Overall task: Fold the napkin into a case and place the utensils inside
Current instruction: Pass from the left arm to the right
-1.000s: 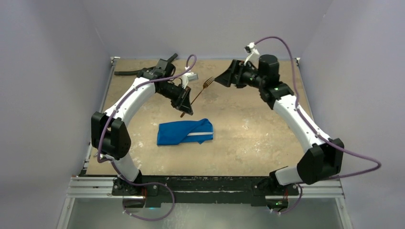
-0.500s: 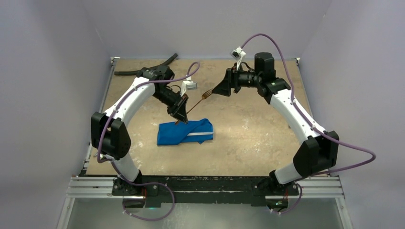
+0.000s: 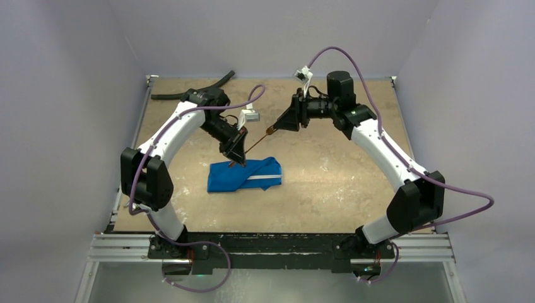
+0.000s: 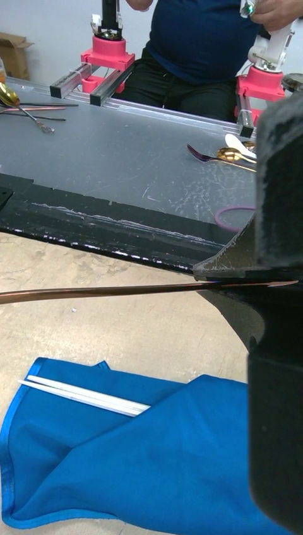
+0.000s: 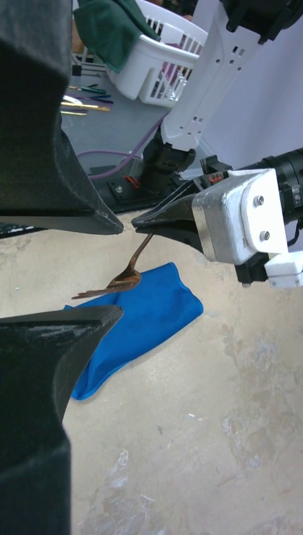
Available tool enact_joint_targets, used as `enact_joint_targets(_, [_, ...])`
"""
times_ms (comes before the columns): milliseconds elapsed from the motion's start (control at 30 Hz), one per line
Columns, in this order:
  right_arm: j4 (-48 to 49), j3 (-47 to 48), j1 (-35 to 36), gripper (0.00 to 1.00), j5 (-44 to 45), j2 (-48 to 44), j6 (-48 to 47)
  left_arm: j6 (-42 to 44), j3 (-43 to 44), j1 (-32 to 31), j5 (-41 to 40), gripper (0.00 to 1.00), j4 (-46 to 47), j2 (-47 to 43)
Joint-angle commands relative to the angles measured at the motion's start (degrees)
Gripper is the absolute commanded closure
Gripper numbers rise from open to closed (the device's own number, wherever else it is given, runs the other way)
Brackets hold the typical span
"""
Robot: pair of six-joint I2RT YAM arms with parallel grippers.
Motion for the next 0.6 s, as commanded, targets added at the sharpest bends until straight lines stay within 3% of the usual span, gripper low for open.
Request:
enact_joint_targets(0, [2.59,0.30,1.70,0.56,-1.36,0.48,0.58,2.55,2.31,-0.12,2.57,1.00,-1.25,-0.14])
enact_joint_targets(200, [2.20,0.52,2.52,0.84,-0.07,1.43,1.22,2.62,2.75,-0.03,1.75,1.00,-1.49,-0.59])
enact_joint_targets(333, [0.13,-0.14,2.52,0.62,0.31,1.24,-0.40,2.82,2.76,-0.06,1.60,1.00,-1.68,-0.58])
enact_joint_targets(400, [-0.10,-0.66,2.57,0.60,0.48,1.00,-0.74,3.00,2.83,-0.02,1.45,1.00,-1.81,-0.29])
enact_joint_targets(500, [0.26,-1.11,2.52,0.71,0.80,0.64,-0.66,3.05,2.89,-0.06,1.44,1.00,-1.87,-0.01])
enact_joint_targets(567, [0.33,-1.33,2.53,0.88,2.21,0.25,0.28,3.07,3.00,-0.02,1.35,1.00,-1.82,-0.01])
